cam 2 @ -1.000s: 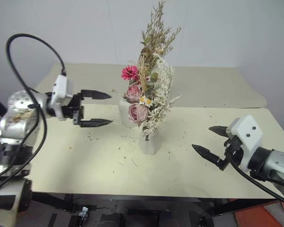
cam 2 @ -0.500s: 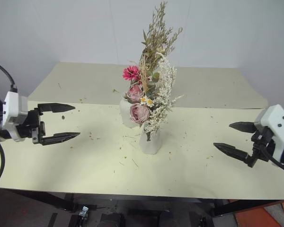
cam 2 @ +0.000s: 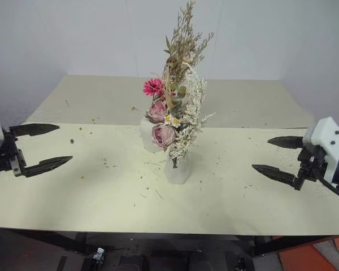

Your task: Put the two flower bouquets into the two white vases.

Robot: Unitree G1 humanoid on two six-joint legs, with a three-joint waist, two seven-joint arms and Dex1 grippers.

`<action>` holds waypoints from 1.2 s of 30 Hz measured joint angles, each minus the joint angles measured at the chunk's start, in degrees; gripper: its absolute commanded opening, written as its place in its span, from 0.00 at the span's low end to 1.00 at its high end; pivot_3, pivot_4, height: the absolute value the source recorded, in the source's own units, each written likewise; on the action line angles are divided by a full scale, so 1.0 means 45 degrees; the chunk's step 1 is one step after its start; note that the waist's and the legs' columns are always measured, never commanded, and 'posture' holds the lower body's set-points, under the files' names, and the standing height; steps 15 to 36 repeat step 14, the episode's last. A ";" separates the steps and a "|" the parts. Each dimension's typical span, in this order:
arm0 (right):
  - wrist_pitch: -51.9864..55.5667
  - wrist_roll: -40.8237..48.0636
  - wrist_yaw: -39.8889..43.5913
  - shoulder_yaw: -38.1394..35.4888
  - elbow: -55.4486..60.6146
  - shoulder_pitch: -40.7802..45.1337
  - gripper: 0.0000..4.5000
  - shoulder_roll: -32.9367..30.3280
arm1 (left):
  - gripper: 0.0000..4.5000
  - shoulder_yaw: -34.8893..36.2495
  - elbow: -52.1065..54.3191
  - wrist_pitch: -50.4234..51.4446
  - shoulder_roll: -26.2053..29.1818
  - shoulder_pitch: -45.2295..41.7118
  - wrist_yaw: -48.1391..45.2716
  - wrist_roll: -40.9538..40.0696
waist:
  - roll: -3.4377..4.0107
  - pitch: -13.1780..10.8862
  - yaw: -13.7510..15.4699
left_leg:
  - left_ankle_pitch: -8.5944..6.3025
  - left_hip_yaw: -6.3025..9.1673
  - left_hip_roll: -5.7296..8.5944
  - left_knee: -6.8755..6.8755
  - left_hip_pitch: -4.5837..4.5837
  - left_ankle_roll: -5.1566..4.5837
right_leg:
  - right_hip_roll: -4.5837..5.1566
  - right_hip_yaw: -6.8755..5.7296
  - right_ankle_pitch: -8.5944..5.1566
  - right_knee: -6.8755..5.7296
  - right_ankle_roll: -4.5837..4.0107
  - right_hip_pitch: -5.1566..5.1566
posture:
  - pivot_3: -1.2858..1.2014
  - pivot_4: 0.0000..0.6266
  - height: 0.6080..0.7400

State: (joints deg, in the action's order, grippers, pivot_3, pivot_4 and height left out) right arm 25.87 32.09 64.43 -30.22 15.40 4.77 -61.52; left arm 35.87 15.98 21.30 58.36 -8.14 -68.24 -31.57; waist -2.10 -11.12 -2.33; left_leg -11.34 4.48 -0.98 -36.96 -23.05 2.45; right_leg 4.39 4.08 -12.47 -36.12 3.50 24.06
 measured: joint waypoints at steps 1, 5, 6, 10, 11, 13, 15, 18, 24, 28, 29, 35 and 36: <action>-0.0247 -0.0092 0.0099 0.0130 -0.0226 0.0206 1.00 0.0001 | 1.00 0.0246 0.0164 0.0045 0.0074 0.0033 0.0070 -0.0012 | 0.0002 -0.0001 -0.0003 | 0.0000 -0.0003 -0.0001 0.0001 0.0007 0.0000 | 0.0000 0.0001 0.0000 -0.0002 0.0000 -0.0001 | 0.52 0.24 1.00; -0.1146 -0.0391 0.0407 0.1020 -0.1356 0.1513 1.00 0.0000 | 1.00 0.1019 0.0494 0.0208 0.0264 0.0599 0.0295 0.0006 | 0.0008 -0.0003 -0.0088 | -0.0001 -0.0013 -0.0010 0.0014 0.0029 0.0000 | -0.0005 0.0005 -0.0004 -0.0010 -0.0009 -0.0002 | 0.52 0.24 1.00; -0.1335 -0.0424 0.0596 0.1363 -0.1698 0.1952 1.00 0.0000 | 1.00 0.1320 0.0649 0.0323 0.0264 0.0900 0.0317 0.0007 | 0.0011 -0.0005 -0.0138 | -0.0001 -0.0018 -0.0013 0.0014 0.0026 0.0000 | -0.0005 0.0008 -0.0003 -0.0010 -0.0010 0.0005 | 0.52 0.24 1.00; -0.2003 -0.0587 0.1582 0.2428 -0.3053 0.3201 1.00 0.0012 | 1.00 0.2924 0.2077 0.0886 -0.0126 0.2580 0.0385 -0.0022 | 0.0014 -0.0007 -0.0223 | -0.0005 -0.0031 -0.0015 0.0023 0.0025 -0.0006 | 0.0000 0.0012 -0.0005 -0.0003 -0.0017 0.0009 | 0.52 0.24 1.00; -0.2026 -0.0588 0.1849 0.2682 -0.3288 0.3386 1.00 0.0022 | 1.00 0.3376 0.2435 0.1025 -0.0349 0.3094 0.0387 -0.0018 | 0.0015 -0.0008 -0.0231 | -0.0005 -0.0031 -0.0017 0.0023 0.0024 -0.0006 | -0.0003 0.0012 -0.0006 -0.0005 -0.0019 0.0012 | 0.52 0.24 1.00; -0.2029 -0.0578 0.2278 0.3042 -0.3619 0.3601 1.00 0.0045 | 1.00 0.3940 0.2851 0.1200 -0.0581 0.3676 0.0413 -0.0022 | 0.0016 -0.0009 -0.0220 | -0.0005 -0.0028 -0.0017 0.0021 0.0031 -0.0006 | -0.0006 0.0011 -0.0008 -0.0021 -0.0023 0.0009 | 0.52 0.24 1.00; -0.2029 -0.0567 0.2448 0.3206 -0.3750 0.3869 1.00 0.0106 | 1.00 0.4293 0.3086 0.1289 -0.0648 0.3873 0.0509 -0.0034 | 0.0018 -0.0010 -0.0215 | -0.0004 -0.0029 -0.0016 0.0019 0.0035 -0.0005 | -0.0005 0.0012 -0.0007 -0.0024 -0.0023 0.0007 | 0.52 0.24 1.00; -0.2029 -0.0567 0.2448 0.3206 -0.3750 0.3869 1.00 0.0106 | 1.00 0.4293 0.3086 0.1289 -0.0648 0.3873 0.0509 -0.0034 | 0.0018 -0.0010 -0.0215 | -0.0004 -0.0029 -0.0016 0.0019 0.0035 -0.0005 | -0.0005 0.0012 -0.0007 -0.0024 -0.0023 0.0007 | 0.52 0.24 1.00; -0.2029 -0.0567 0.2448 0.3206 -0.3750 0.3869 1.00 0.0106 | 1.00 0.4293 0.3086 0.1289 -0.0648 0.3873 0.0509 -0.0034 | 0.0018 -0.0010 -0.0215 | -0.0004 -0.0029 -0.0016 0.0019 0.0035 -0.0005 | -0.0005 0.0012 -0.0007 -0.0024 -0.0023 0.0007 | 0.52 0.24 1.00; -0.2029 -0.0567 0.2448 0.3206 -0.3750 0.3869 1.00 0.0106 | 1.00 0.4293 0.3086 0.1289 -0.0648 0.3873 0.0509 -0.0034 | 0.0018 -0.0010 -0.0215 | -0.0004 -0.0029 -0.0016 0.0019 0.0035 -0.0005 | -0.0005 0.0012 -0.0007 -0.0024 -0.0023 0.0007 | 0.52 0.24 1.00; -0.2029 -0.0567 0.2448 0.3206 -0.3750 0.3869 1.00 0.0106 | 1.00 0.4293 0.3086 0.1289 -0.0648 0.3873 0.0509 -0.0034 | 0.0018 -0.0010 -0.0215 | -0.0004 -0.0029 -0.0016 0.0019 0.0035 -0.0005 | -0.0005 0.0012 -0.0007 -0.0024 -0.0023 0.0007 | 0.52 0.24 1.00; -0.2029 -0.0567 0.2448 0.3206 -0.3750 0.3869 1.00 0.0106 | 1.00 0.4293 0.3086 0.1289 -0.0648 0.3873 0.0509 -0.0034 | 0.0018 -0.0010 -0.0215 | -0.0004 -0.0029 -0.0016 0.0019 0.0035 -0.0005 | -0.0005 0.0012 -0.0007 -0.0024 -0.0023 0.0007 | 0.52 0.24 1.00; -0.2029 -0.0567 0.2448 0.3206 -0.3750 0.3869 1.00 0.0106 | 1.00 0.4293 0.3086 0.1289 -0.0648 0.3873 0.0509 -0.0034 | 0.0018 -0.0010 -0.0215 | -0.0004 -0.0029 -0.0016 0.0019 0.0035 -0.0005 | -0.0005 0.0012 -0.0007 -0.0024 -0.0023 0.0007 | 0.52 0.24 1.00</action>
